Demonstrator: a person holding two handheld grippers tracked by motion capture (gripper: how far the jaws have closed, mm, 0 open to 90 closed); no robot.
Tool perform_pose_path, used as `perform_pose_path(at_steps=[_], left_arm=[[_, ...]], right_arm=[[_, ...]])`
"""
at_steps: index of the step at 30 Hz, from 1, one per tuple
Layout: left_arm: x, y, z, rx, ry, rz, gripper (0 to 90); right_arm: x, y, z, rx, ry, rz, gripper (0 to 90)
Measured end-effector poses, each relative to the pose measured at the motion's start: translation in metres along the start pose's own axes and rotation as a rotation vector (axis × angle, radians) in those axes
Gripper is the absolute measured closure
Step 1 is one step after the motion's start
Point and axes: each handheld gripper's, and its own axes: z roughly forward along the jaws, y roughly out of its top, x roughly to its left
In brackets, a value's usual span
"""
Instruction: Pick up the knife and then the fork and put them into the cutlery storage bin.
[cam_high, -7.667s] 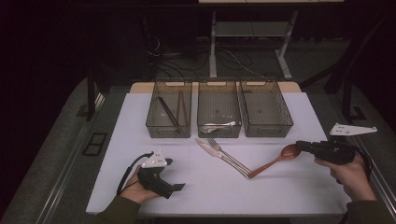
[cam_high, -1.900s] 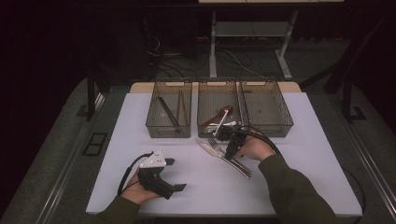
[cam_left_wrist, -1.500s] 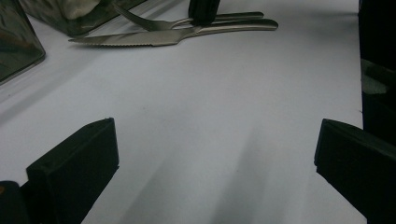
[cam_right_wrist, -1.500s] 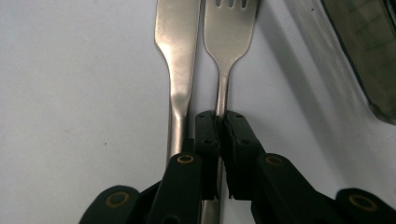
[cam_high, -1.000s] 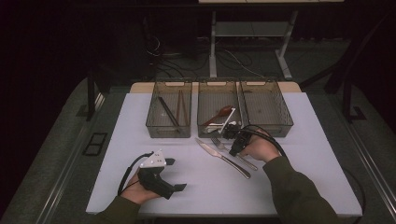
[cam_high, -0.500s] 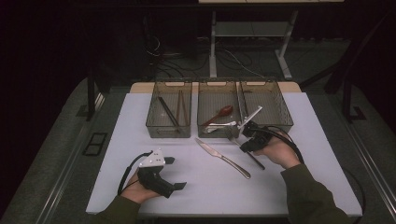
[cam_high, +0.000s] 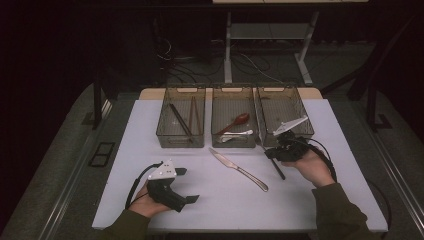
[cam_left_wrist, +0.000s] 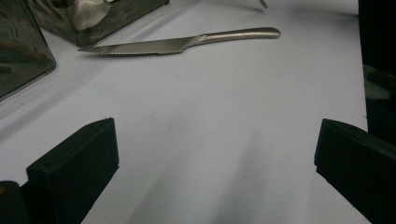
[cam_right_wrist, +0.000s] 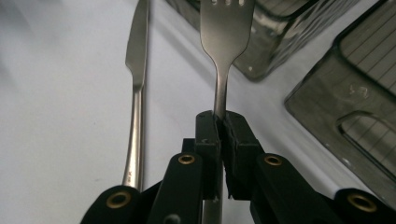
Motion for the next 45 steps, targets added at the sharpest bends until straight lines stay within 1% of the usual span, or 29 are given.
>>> perform_pose_path(at_steps=[4, 7, 14, 17, 19, 20, 21, 24, 28, 36, 39, 42, 45], left_arm=[[0.0, 0.0, 0.0, 0.004, 0.004, -0.011, 0.0], [0.001, 0.0, 0.0, 0.002, 0.004, -0.02, 0.0], [-0.002, 0.0, 0.001, 0.015, 0.001, -0.002, 0.0], [-0.002, 0.0, 0.001, 0.013, 0.001, 0.0, 0.0], [-0.001, 0.0, 0.001, 0.008, 0.002, -0.002, 0.0], [-0.001, 0.0, 0.0, 0.011, 0.002, -0.002, 0.0], [-0.001, 0.0, 0.0, 0.011, 0.001, -0.002, 0.0], [-0.001, 0.0, 0.001, 0.008, 0.001, -0.004, 0.0], [0.0, 0.0, 0.001, 0.006, 0.002, -0.01, 0.0], [0.0, 0.0, 0.002, 0.004, 0.003, -0.008, 0.0], [-0.001, 0.0, 0.002, 0.004, 0.006, -0.008, 0.0], [-0.001, 0.0, 0.001, 0.001, 0.006, -0.008, 0.0], [-0.001, 0.001, 0.001, -0.001, 0.007, -0.008, 0.0]], right_arm=[[-0.004, -0.004, -0.007, -0.047, -0.012, 0.021, 85.1], [-0.01, -0.007, -0.013, -0.102, -0.005, 0.032, 85.1], [-0.025, -0.015, -0.026, -0.221, -0.008, 0.066, 85.0], [-0.029, -0.017, -0.031, -0.248, -0.025, 0.081, 85.1], [-0.032, -0.019, -0.035, -0.266, -0.026, 0.096, 85.0], [-0.034, -0.02, -0.038, -0.282, -0.036, 0.1, 85.0], [-0.036, -0.021, -0.04, -0.288, -0.037, 0.11, 85.0], [-0.041, -0.021, -0.044, -0.313, -0.037, 0.115, 85.0], [-0.045, -0.02, -0.052, -0.341, -0.053, 0.12, 85.0], [-0.056, -0.015, -0.068, -0.371, -0.088, 0.137, 85.0], [-0.062, -0.011, -0.072, -0.376, -0.11, 0.145, 85.0], [-0.066, -0.007, -0.076, -0.396, -0.126, 0.159, 85.1], [-0.071, -0.001, -0.08, -0.4, -0.15, 0.166, 85.0]])
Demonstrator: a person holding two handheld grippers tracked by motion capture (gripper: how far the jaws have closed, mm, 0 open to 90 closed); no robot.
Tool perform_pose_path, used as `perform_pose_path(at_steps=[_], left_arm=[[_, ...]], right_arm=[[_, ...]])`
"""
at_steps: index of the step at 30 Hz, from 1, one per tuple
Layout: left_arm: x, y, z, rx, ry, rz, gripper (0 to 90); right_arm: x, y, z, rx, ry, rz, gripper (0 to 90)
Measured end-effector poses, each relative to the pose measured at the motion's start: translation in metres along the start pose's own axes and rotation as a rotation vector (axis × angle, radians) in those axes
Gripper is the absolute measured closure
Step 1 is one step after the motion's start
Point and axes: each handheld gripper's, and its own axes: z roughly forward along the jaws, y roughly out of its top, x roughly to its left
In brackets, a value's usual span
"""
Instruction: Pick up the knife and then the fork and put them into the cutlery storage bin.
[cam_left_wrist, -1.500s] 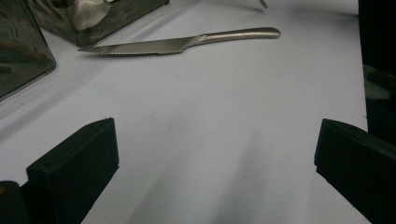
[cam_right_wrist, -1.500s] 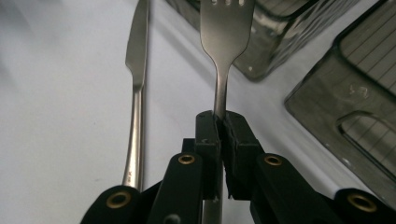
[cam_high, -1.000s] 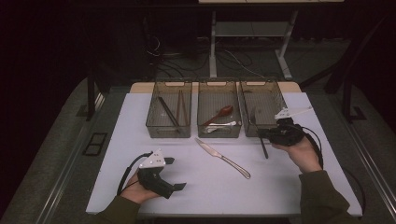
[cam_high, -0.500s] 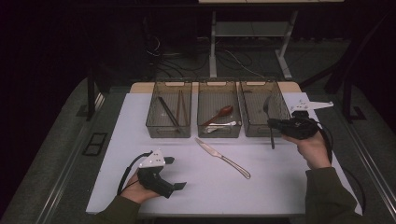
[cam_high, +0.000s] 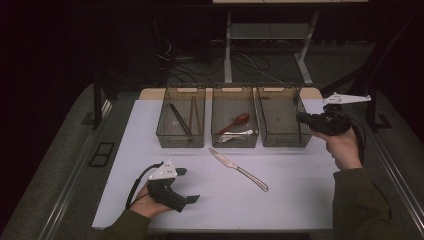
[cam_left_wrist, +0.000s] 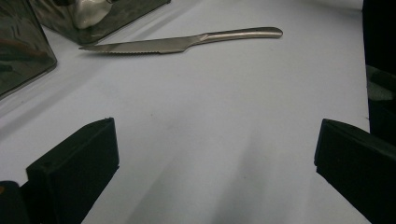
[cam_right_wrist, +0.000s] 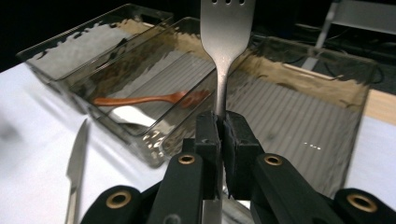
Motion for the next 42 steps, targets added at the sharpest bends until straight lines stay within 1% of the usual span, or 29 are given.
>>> perform_pose_path(at_steps=[2, 3, 5, 9, 15, 18, 20, 22, 25, 27, 28, 30, 32, 35, 36, 39, 40, 42], left_arm=[[0.0, 0.0, 0.0, -0.004, -0.001, 0.002, 0.0], [0.0, 0.0, 0.0, -0.004, 0.0, 0.001, 0.0], [0.0, 0.0, 0.0, -0.003, -0.001, 0.001, 0.0], [0.0, 0.0, 0.0, -0.002, 0.0, 0.002, 0.0], [0.0, 0.0, -0.001, -0.001, 0.0, 0.003, 0.0], [0.0, 0.0, -0.001, -0.006, -0.001, -0.002, 0.0], [-0.001, 0.0, -0.001, -0.007, -0.006, -0.004, 0.0], [-0.001, 0.0, -0.001, -0.007, -0.009, -0.002, 0.0], [-0.001, 0.0, 0.0, -0.006, -0.012, -0.002, 0.0], [-0.001, 0.0, -0.001, -0.007, -0.013, -0.003, 0.0], [-0.001, 0.0, -0.001, -0.006, -0.013, -0.004, 0.0], [-0.001, 0.0, 0.0, -0.005, -0.014, -0.004, 0.0], [-0.001, 0.0, 0.0, -0.003, -0.016, -0.004, 0.0], [-0.001, 0.0, 0.0, -0.005, -0.017, -0.003, 0.0], [-0.001, 0.0, 0.0, -0.005, -0.017, -0.004, 0.0], [-0.001, 0.0, 0.0, -0.002, -0.017, -0.004, 0.0], [-0.001, 0.0, 0.0, -0.004, -0.018, -0.003, 0.0], [-0.001, 0.0, 0.001, -0.003, -0.019, -0.003, 0.0]], right_arm=[[-0.002, 0.004, 0.0, 0.0, -0.008, 0.004, 85.0], [-0.004, 0.008, 0.001, -0.002, -0.021, -0.004, 85.0], [-0.006, 0.012, 0.001, -0.003, -0.034, -0.004, 85.0], [-0.013, 0.02, 0.005, -0.008, -0.07, 0.004, 85.1], [-0.02, 0.03, 0.014, 0.008, -0.118, -0.004, 85.0], [-0.026, 0.031, 0.02, 0.012, -0.13, 0.005, 85.0], [-0.029, 0.031, 0.024, 0.019, -0.142, 0.001, 85.0], [-0.033, 0.03, 0.028, 0.018, -0.131, 0.006, 85.1], [-0.037, 0.027, 0.035, 0.055, -0.154, 0.007, 85.1], [-0.041, 0.023, 0.04, 0.081, -0.16, 0.011, 85.0], [-0.042, 0.022, 0.042, 0.086, -0.164, 0.011, 85.0], [-0.045, 0.018, 0.045, 0.106, -0.158, 0.018, 85.0], [-0.048, 0.012, 0.05, 0.131, -0.161, 0.026, 85.0], [-0.049, 0.007, 0.054, 0.149, -0.154, 0.035, 85.0], [-0.049, 0.005, 0.056, 0.16, -0.153, 0.034, 85.0], [-0.049, 0.001, 0.062, 0.205, -0.157, 0.01, 85.0], [-0.049, -0.001, 0.064, 0.213, -0.153, 0.017, 85.0], [-0.049, -0.003, 0.066, 0.239, -0.149, 0.015, 85.0]])
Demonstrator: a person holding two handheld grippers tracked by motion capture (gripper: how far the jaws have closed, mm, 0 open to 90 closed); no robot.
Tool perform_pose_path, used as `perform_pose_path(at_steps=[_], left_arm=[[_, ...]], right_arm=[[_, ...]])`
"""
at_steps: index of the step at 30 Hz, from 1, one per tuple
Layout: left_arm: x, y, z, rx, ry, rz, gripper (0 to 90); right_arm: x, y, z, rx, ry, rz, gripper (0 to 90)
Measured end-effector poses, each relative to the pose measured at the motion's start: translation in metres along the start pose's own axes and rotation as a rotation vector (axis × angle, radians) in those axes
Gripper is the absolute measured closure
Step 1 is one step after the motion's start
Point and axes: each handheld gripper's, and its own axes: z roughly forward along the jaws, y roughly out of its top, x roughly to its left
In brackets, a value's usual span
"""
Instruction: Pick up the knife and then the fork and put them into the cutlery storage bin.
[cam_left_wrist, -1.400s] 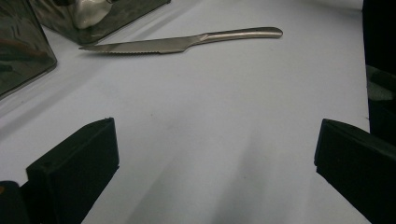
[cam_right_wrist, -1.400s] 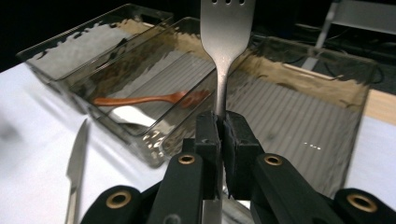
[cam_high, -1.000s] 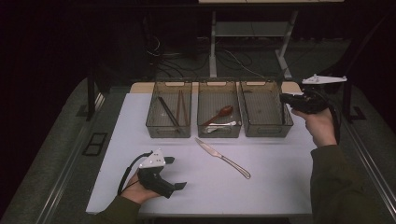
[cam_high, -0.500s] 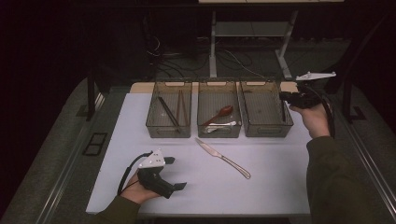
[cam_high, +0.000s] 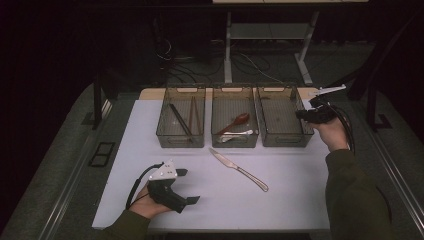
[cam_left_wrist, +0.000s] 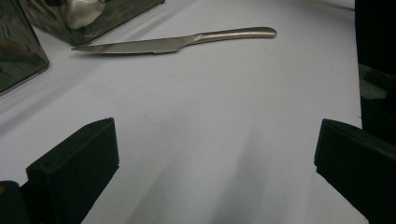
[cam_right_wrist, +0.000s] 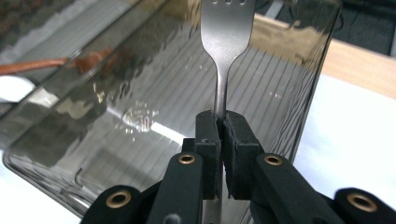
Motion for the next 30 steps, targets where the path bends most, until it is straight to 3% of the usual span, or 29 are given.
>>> perform_pose_path(at_steps=[9, 16, 18, 19, 23, 25, 30], left_arm=[[0.0, 0.0, 0.0, 0.001, -0.001, 0.0, 0.0], [0.0, 0.0, 0.0, -0.001, -0.004, 0.001, 0.0], [0.0, 0.0, 0.0, -0.001, -0.004, 0.003, 0.0], [0.0, 0.0, 0.0, -0.001, -0.005, 0.004, 0.0], [-0.001, 0.0, 0.0, -0.003, -0.005, 0.005, 0.0], [-0.001, 0.0, 0.0, -0.004, -0.005, 0.004, 0.0], [-0.001, 0.001, 0.0, 0.001, -0.004, 0.005, 0.0]], right_arm=[[-0.002, -0.004, 0.011, 0.064, 0.005, 0.001, 85.0], [0.001, -0.005, 0.02, 0.093, -0.022, -0.012, 84.2], [0.003, -0.004, 0.024, 0.105, -0.023, -0.014, 81.7], [0.005, -0.003, 0.025, 0.111, -0.032, -0.016, 76.3], [0.007, -0.002, 0.026, 0.089, -0.038, -0.008, 66.9], [0.007, -0.001, 0.022, 0.056, -0.001, 0.021, 64.6], [0.011, 0.002, 0.009, 0.005, 0.029, 0.048, 58.1]])
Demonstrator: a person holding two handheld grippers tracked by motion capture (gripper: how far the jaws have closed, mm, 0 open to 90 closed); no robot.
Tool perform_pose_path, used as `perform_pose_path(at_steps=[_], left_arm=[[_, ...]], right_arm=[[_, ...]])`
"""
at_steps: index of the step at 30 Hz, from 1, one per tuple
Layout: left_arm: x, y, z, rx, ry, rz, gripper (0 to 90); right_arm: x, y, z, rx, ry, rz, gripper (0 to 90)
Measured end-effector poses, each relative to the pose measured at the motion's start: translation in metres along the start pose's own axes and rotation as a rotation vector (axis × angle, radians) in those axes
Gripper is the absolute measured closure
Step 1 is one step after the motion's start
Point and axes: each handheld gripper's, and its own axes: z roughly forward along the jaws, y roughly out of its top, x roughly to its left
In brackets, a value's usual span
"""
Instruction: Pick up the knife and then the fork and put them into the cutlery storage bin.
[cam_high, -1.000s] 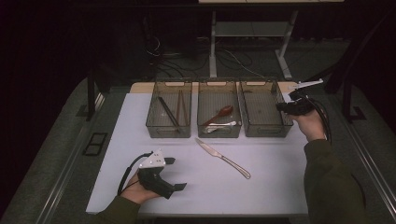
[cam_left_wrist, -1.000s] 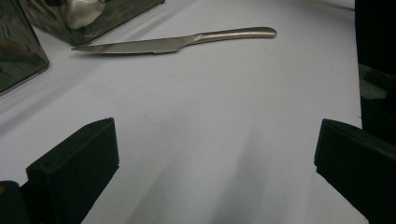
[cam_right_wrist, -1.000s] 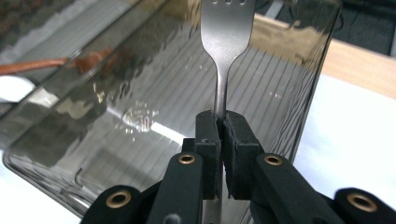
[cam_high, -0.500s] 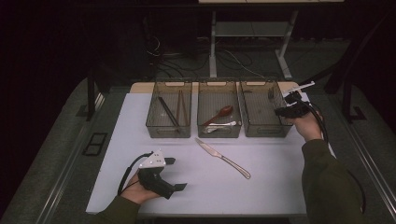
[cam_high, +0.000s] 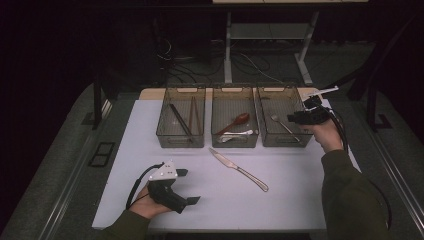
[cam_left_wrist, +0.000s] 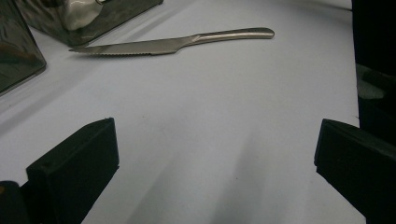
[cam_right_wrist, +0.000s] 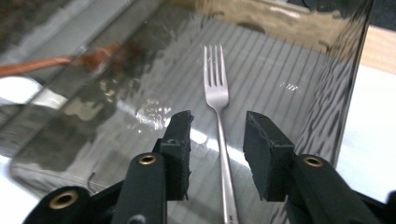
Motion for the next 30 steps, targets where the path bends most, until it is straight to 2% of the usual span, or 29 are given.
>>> perform_pose_path(at_steps=[1, 3, 4, 6, 13, 17, 20, 22, 26, 30], left_arm=[[0.0, 0.0, 0.0, -0.004, 0.0, -0.001, 0.0], [0.0, 0.0, 0.001, -0.005, 0.0, -0.001, 0.0], [0.0, 0.0, 0.001, -0.003, 0.001, -0.002, 0.0], [-0.001, 0.0, 0.001, -0.004, 0.002, -0.001, 0.0], [-0.002, 0.001, 0.002, -0.006, 0.006, -0.002, 0.0], [-0.001, 0.001, 0.002, -0.005, 0.007, -0.001, 0.0], [-0.001, 0.001, 0.001, -0.005, 0.008, 0.0, 0.0], [-0.001, 0.001, 0.002, -0.001, 0.009, 0.001, 0.0], [-0.002, 0.001, 0.001, 0.002, 0.01, 0.007, 0.0], [-0.001, 0.001, 0.0, 0.002, 0.013, 0.012, 0.0]], right_arm=[[0.002, 0.0, -0.004, -0.014, 0.008, -0.003, 57.4], [0.005, -0.002, -0.011, -0.044, 0.064, 0.027, 55.3], [0.007, -0.002, -0.014, -0.047, 0.075, 0.024, 54.4], [0.015, -0.005, -0.023, -0.069, 0.089, 0.009, 53.7], [0.038, -0.015, -0.046, -0.093, 0.148, -0.043, 51.6], [0.051, -0.026, -0.052, -0.1, 0.189, -0.057, 50.6], [0.059, -0.037, -0.054, -0.098, 0.202, -0.073, 50.2], [0.064, -0.045, -0.053, -0.088, 0.21, -0.074, 53.4], [0.074, -0.057, -0.05, -0.052, 0.213, -0.114, 63.7], [0.089, -0.07, -0.048, -0.026, 0.262, -0.157, 78.1]])
